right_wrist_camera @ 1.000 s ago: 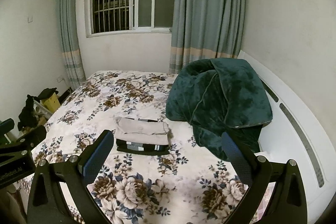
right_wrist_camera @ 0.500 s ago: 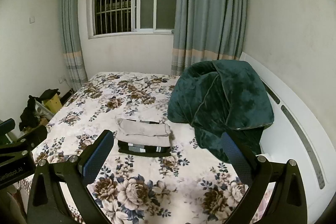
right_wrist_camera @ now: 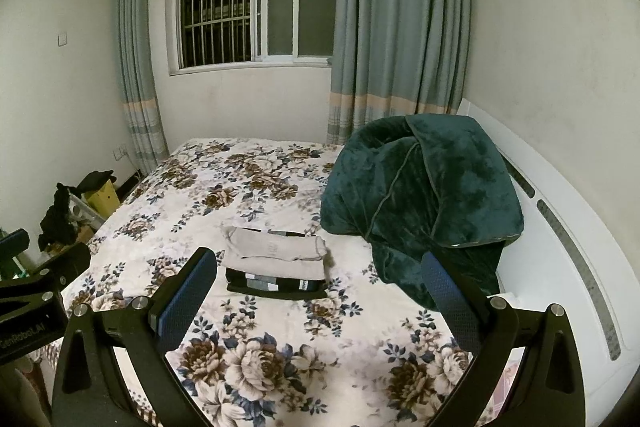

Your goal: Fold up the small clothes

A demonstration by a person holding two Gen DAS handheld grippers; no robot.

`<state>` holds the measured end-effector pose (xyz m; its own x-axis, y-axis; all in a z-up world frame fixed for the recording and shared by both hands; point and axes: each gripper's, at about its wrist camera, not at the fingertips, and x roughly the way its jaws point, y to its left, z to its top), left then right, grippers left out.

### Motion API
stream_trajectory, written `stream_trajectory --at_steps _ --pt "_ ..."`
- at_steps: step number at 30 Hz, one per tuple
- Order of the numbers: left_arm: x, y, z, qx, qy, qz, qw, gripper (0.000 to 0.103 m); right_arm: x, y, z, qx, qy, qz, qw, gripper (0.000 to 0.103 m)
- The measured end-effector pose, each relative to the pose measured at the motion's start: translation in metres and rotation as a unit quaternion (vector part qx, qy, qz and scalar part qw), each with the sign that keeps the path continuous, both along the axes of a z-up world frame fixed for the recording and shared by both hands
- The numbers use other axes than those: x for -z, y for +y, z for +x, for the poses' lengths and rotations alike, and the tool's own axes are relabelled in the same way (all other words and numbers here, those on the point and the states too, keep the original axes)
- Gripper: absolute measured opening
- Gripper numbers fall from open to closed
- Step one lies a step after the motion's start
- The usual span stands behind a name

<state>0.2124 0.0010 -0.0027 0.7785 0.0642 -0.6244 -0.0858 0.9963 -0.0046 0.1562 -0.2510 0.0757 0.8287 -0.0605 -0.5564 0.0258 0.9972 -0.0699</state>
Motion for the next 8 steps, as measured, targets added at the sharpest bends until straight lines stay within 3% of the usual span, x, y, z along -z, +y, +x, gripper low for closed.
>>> stream_trajectory --at_steps 8 --pt "-0.0043 -0.0024 -0.0023 -0.01 -0.007 0.002 0.9999 0.103 0.0006 0.0014 0.0014 0.001 -0.001 0.0 1.0 0.103"
